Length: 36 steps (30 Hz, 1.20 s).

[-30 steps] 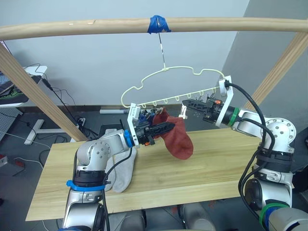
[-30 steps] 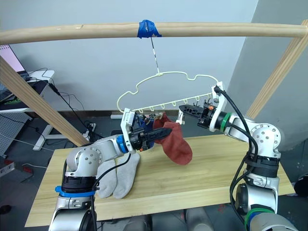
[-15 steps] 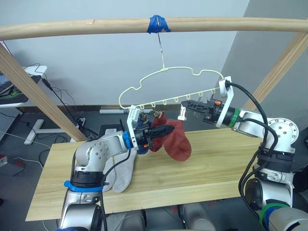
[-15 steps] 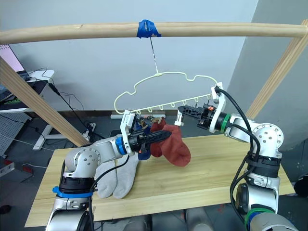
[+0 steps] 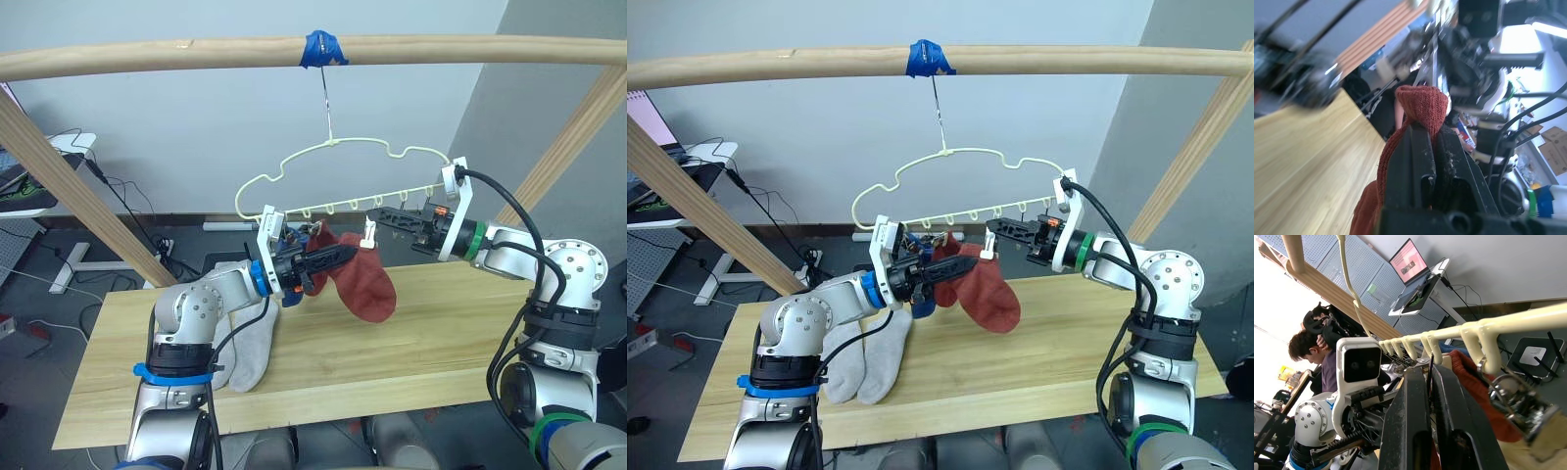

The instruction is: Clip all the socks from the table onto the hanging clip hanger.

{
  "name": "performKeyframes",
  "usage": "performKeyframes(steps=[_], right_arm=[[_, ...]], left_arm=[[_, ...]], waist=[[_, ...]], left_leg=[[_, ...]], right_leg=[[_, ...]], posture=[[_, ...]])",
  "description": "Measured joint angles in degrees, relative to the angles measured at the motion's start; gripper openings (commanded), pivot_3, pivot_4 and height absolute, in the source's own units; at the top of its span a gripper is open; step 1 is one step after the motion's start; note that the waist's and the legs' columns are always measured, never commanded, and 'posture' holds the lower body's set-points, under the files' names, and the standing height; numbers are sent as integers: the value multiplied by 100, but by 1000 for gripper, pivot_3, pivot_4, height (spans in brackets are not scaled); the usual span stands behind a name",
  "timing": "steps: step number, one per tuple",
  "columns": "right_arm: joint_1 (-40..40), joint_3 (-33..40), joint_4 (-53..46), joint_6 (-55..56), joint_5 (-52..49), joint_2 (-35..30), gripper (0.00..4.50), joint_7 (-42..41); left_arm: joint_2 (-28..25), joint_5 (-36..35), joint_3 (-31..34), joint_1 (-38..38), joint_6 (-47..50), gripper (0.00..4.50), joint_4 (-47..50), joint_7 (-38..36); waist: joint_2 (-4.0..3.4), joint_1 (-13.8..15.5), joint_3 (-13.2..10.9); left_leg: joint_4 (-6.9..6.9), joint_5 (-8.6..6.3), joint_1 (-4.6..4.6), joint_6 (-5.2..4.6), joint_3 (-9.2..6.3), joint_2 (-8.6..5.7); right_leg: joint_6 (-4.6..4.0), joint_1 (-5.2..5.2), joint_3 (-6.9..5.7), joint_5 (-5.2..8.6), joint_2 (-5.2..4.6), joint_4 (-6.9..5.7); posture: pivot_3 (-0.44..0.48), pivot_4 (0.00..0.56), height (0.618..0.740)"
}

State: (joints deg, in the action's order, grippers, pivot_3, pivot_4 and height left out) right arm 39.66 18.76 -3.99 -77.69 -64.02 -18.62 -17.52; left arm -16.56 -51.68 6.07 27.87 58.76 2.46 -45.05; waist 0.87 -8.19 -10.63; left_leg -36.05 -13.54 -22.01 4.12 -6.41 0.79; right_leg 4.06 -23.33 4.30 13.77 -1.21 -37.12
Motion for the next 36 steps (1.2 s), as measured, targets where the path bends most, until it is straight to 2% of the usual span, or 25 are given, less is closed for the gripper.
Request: performKeyframes(steps=[3, 6, 17, 22, 23, 25, 27, 31, 32, 33, 34, 36], right_arm=[[-22, -61, -2, 60, 1, -35, 0, -32], [-31, -93, -6, 101, 0, -50, 839, -109], [-140, -107, -174, 103, -64, -162, 4456, -95], [-843, 152, -956, 154, -181, -716, 4456, 76], [-1119, 152, -1202, 173, -140, -915, 4500, 54], [-1835, 103, -1935, 510, 285, -1385, 4500, 13], [-2104, -4, -2350, 756, 540, -1513, 4500, 18], [-2238, -401, -2994, 1168, 799, -1290, 4500, 170], [-2273, -528, -3086, 1303, 958, -1246, 4500, 244], [-2323, -615, -3148, 1412, 1101, -1205, 4500, 314], [-2427, -731, -3211, 1578, 1307, -1120, 4500, 420], [-2585, -875, -3227, 1744, 1539, -1017, 4500, 533]], left_arm=[[-1, -15, 2, 0, 40, 16, 0, 48], [-4, -28, 3, 0, 64, 0, 0, 52], [36, 100, -97, 36, -171, 0, -13, 60], [131, 340, -200, 156, -536, 0, -89, 80], [115, 442, -210, 148, -666, 523, -118, 88], [97, 782, -283, 148, -1080, 1000, -261, 99], [35, 1025, -350, 118, -1320, 1617, -336, 72], [-117, 1224, -454, -46, -1539, 2873, -218, 24], [-222, 1267, -454, -140, -1553, 3187, -142, 13], [-334, 1295, -452, -244, -1564, 3313, -43, -4], [-528, 1398, -452, -403, -1657, 3744, 118, -55], [-712, 1492, -448, -531, -1805, 4285, 301, -77]], waist=[[0, 4, 0], [0, 4, 0], [0, 21, 0], [1, 65, -1], [3, 72, -2], [2, 73, -3], [2, 1, -4], [2, -119, -4], [2, -135, -4], [2, -146, -4], [2, -149, -4], [2, -136, -4]], left_leg=[[0, 0, -1, 0, 0, 0], [0, 0, -1, 0, 0, 0], [1, 0, -5, 0, 0, 0], [2, -1, -16, 1, 2, -2], [2, -1, -17, 1, 3, 0], [2, -1, -33, 1, 9, 0], [2, -1, -37, 1, 22, 0], [2, -1, -22, 0, 25, 5], [2, -1, -21, 0, 25, 5], [2, -1, -22, 0, 24, 6], [2, -1, -22, 0, 25, 6], [1, -1, -29, 1, 25, 5]], right_leg=[[0, 0, 0, 0, 0, 2], [0, 0, 0, 0, 0, 3], [0, -1, 0, 0, 0, 9], [3, -3, -3, 3, -4, 17], [3, -4, -5, 5, -3, 19], [5, -19, -3, 7, -4, 20], [7, -30, 9, 6, -4, 17], [7, -29, 18, 4, 5, 3], [8, -29, 18, 3, 5, 2], [8, -29, 18, 3, 5, 3], [8, -29, 18, 3, 4, 4], [8, -30, 18, 3, 2, 7]], posture=[[-128, 156, 740], [-128, 156, 740], [-149, 154, 740], [-177, 158, 740], [-177, 158, 740], [-193, 157, 740], [-200, 157, 740], [-202, 152, 740], [-198, 151, 740], [-198, 151, 740], [-198, 151, 740], [-193, 150, 740]])
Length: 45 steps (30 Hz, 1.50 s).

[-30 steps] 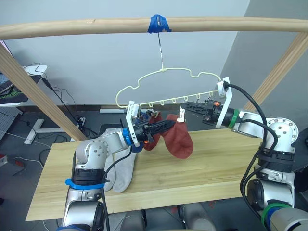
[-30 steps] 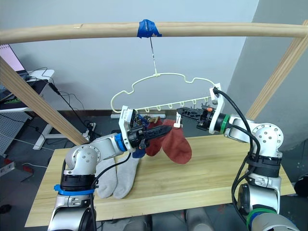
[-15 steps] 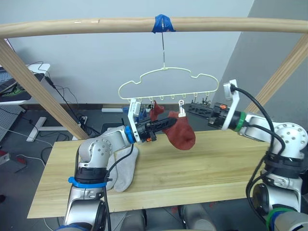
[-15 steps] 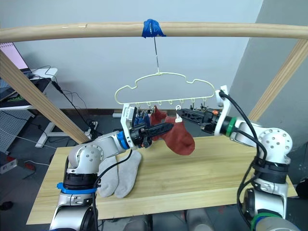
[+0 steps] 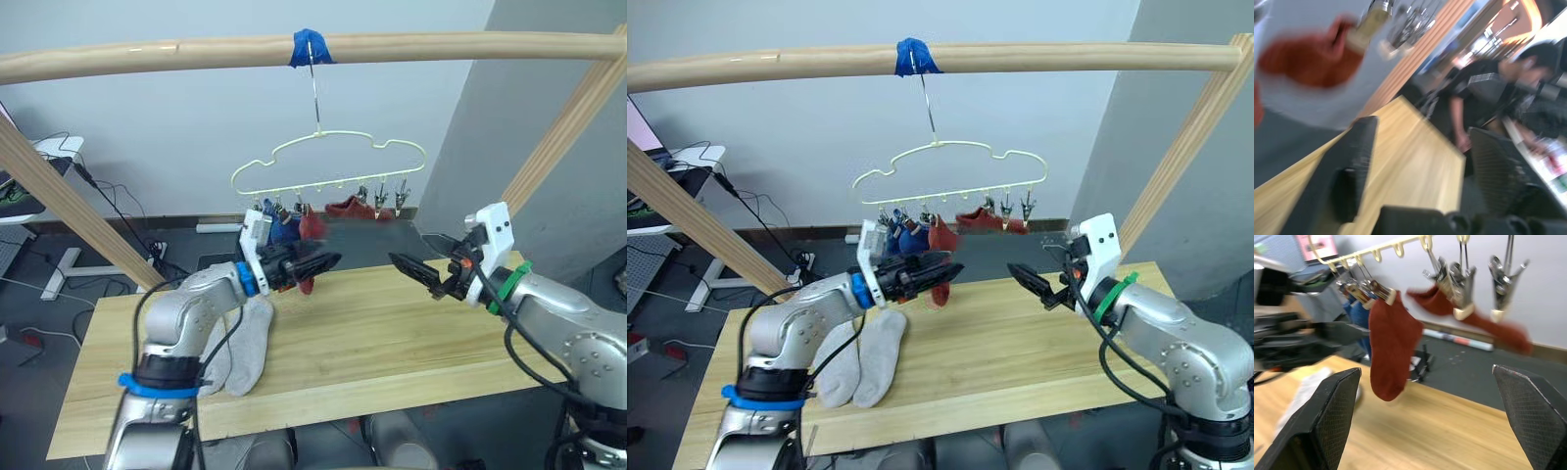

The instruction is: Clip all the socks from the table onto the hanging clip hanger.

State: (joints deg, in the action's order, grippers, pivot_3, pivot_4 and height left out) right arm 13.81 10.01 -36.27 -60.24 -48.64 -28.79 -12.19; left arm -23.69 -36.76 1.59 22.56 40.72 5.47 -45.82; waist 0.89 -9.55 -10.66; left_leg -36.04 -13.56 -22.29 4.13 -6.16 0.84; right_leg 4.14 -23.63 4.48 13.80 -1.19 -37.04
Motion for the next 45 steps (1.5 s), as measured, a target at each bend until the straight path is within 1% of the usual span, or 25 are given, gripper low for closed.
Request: performKeyframes(steps=[1, 3, 6, 8, 11, 13, 15, 19, 21, 23, 31, 37, 40, 45], right_arm=[[-21, -43, 0, 39, 46, 17, 4500, 10], [-37, -186, -51, 259, 265, 17, 4500, -5], [-300, -723, -238, 1147, 1238, 32, 4500, 84], [-385, -1019, -222, 1661, 1798, 332, 4500, 240], [-370, -1278, -188, 2151, 2222, 735, 3899, 379], [-361, -1372, -111, 2320, 2435, 850, 3266, 432], [-331, -1507, 21, 2466, 2697, 905, 2498, 438], [-218, -1747, 308, 2696, 3153, 1198, 2498, 541], [-112, -1820, 492, 2881, 3401, 1357, 2498, 632], [-20, -1830, 749, 3037, 3602, 1481, 2498, 667], [215, -1854, 1524, 3531, 4143, 1830, 2498, 749], [535, -1778, 2262, 3955, 4304, 2106, 2498, 742], [649, -1748, 2556, 4124, 4321, 2228, 1894, 738], [809, -1645, 2811, 4301, 4359, 2263, 1894, 733]], left_arm=[[-19, 14, 0, -3, -31, 4461, 58, -4], [-101, 25, -7, -68, -123, 4461, 254, -65], [-748, 214, 40, -772, -555, 4461, 1146, -382], [-980, 312, 164, -1243, -964, 4461, 1713, -535], [-1015, 313, 311, -1664, -1291, 4500, 2189, -564], [-1025, 317, 359, -1848, -1428, 4500, 2345, -534], [-1004, 314, 430, -1992, -1523, 4500, 2493, -432], [-762, 108, 453, -1958, -1434, 4500, 3028, 80], [-678, -5, 448, -1928, -1306, 4500, 3265, 388], [-661, -22, 428, -1945, -1231, 4500, 3286, 538], [-625, 75, 415, -1898, -1276, 4500, 3259, 900], [-651, 41, 413, -1918, -1283, 4500, 3325, 905], [-651, 41, 412, -1929, -1281, 4500, 3325, 919], [-649, 41, 400, -1971, -1281, 4500, 3325, 958]], waist=[[1, 19, 0], [2, 46, -1], [2, 14, 0], [2, 22, -1], [2, 95, -1], [4, 149, -2], [8, 183, -4], [17, 203, -9], [18, 206, -8], [18, 211, -8], [17, 220, -9], [18, 240, -9], [17, 263, -9], [17, 321, -9]], left_leg=[[-1, 0, -4, 0, 0, -2], [-1, 0, -9, 0, -2, -4], [17, -1, -11, 1, 7, 2], [22, 0, -28, 1, 12, 4], [10, 0, -32, 1, 15, 4], [5, 0, -30, 1, 27, 2], [-1, 0, -29, 1, 37, -3], [-5, 2, -26, 0, 56, -5], [-4, 1, -21, 0, 63, -6], [-2, 1, -19, -1, 62, -5], [-2, 1, -19, -1, 66, -4], [-1, 1, -18, -1, 66, -4], [-1, 1, -18, -1, 66, -4], [-2, 1, -19, -1, 65, -4]], right_leg=[[0, 0, 0, 0, -2, 3], [1, 0, 0, -1, -2, 9], [-5, -21, 10, 5, 1, 5], [-7, -47, 20, 6, 4, -7], [-3, -46, 23, 2, 4, -7], [-3, -46, 36, -1, 3, -5], [-14, -45, 54, 2, 4, -4], [-9, -44, 81, -3, 5, -3], [13, -44, 89, -15, 6, -4], [15, -45, 90, -16, 10, -4], [14, -46, 95, -16, 11, -5], [16, -45, 95, -18, 11, -5], [20, -46, 95, -20, 11, -6], [20, -45, 94, -21, 11, -5]], posture=[[-193, 150, 740], [-176, 146, 740], [-155, 148, 740], [-144, 152, 740], [-131, 156, 740], [-131, 156, 740], [-118, 164, 740], [-111, 166, 740], [-99, 170, 740], [-92, 173, 740], [-81, 175, 740], [-60, 175, 740], [-53, 174, 740], [-49, 173, 740]])
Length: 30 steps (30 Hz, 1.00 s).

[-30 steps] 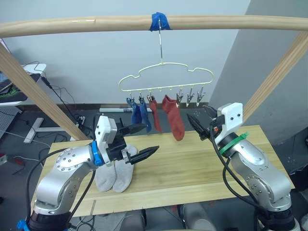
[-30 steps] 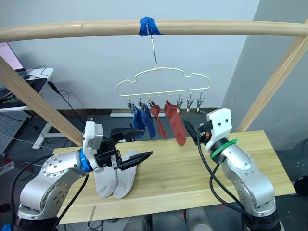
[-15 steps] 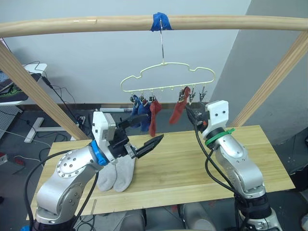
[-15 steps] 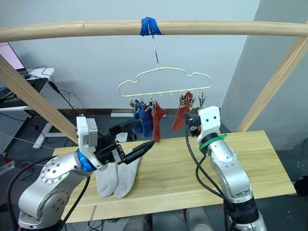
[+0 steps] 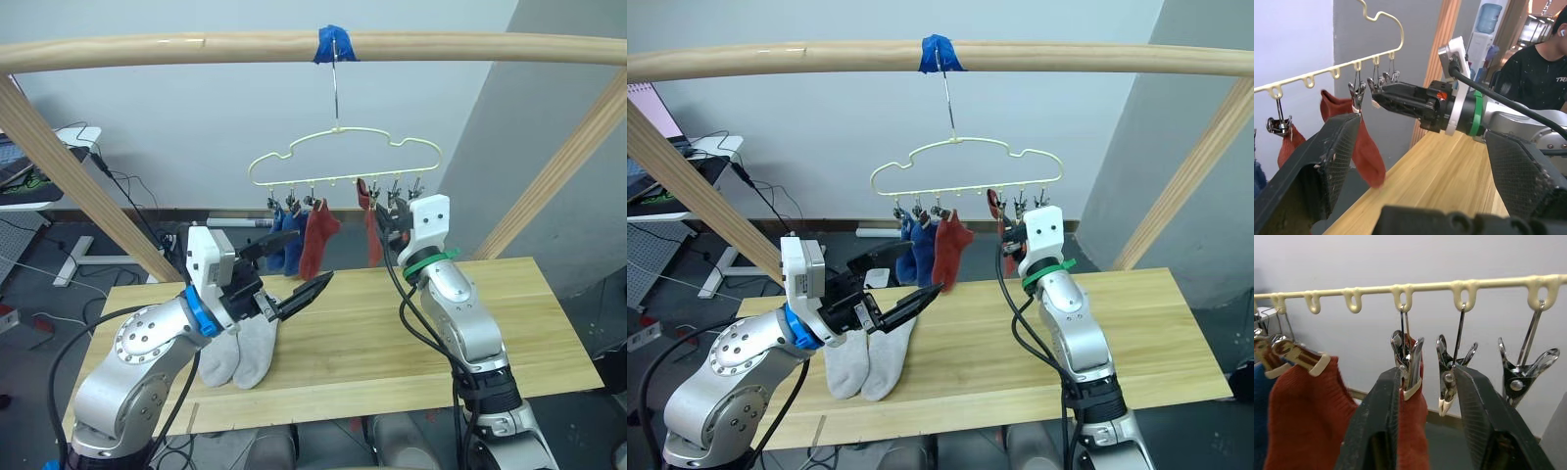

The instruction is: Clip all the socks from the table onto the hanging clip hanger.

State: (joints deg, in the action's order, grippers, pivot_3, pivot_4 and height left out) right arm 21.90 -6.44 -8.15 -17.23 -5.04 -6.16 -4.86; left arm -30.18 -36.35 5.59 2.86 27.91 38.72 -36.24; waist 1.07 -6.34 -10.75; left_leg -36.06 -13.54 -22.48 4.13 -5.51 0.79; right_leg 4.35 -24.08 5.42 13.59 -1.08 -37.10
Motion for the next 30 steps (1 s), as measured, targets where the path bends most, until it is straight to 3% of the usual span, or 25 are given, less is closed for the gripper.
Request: performKeyframes(steps=[30], right_arm=[[471, 289, 697, 290, 227, 318, 1894, 146]], left_arm=[[-43, 152, -102, 27, -119, 4500, -87, 20]], waist=[[-1, 21, 0]], left_leg=[[0, 0, 1, 0, 1, 0]], right_leg=[[-2, -1, 1, -2, 0, -2]], posture=[[-40, 166, 740]])
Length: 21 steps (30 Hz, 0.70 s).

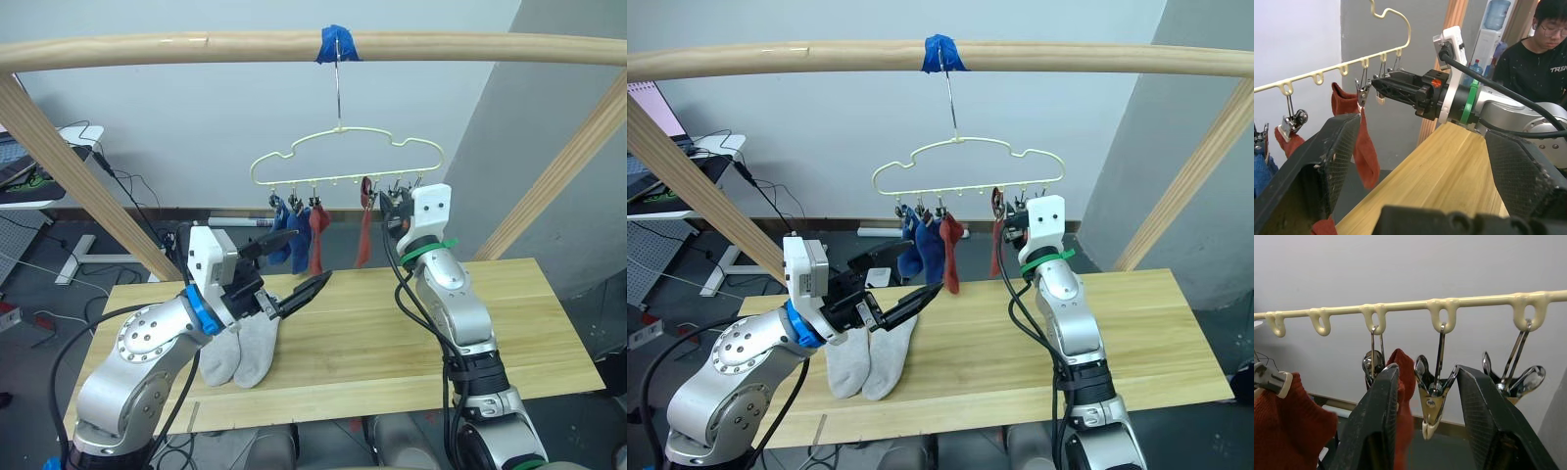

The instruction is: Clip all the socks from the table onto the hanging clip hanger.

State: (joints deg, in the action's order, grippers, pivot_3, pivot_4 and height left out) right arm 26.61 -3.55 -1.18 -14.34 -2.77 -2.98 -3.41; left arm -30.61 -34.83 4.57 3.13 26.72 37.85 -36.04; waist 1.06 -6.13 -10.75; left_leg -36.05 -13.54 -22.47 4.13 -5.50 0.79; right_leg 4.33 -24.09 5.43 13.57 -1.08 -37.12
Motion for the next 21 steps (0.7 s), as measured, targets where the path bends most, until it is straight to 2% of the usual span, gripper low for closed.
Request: performKeyframes(steps=[18, 21], right_arm=[[213, 21, 228, 89, 131, 138, 1894, 6], [213, 39, 268, 101, 124, 169, 1316, 3]], left_arm=[[0, 130, -85, -10, -87, 4500, 0, -79], [0, 145, -85, -10, -93, 4500, -1, -86]], waist=[[0, 2, 0], [0, 2, 0]], left_leg=[[0, 0, 0, 0, 0, 0], [0, 0, 0, 0, 0, 0]], right_leg=[[-24, 0, -1, -15, 0, -1], [-27, 0, -1, -17, 0, -1]], posture=[[-32, 148, 740], [-30, 146, 740]])
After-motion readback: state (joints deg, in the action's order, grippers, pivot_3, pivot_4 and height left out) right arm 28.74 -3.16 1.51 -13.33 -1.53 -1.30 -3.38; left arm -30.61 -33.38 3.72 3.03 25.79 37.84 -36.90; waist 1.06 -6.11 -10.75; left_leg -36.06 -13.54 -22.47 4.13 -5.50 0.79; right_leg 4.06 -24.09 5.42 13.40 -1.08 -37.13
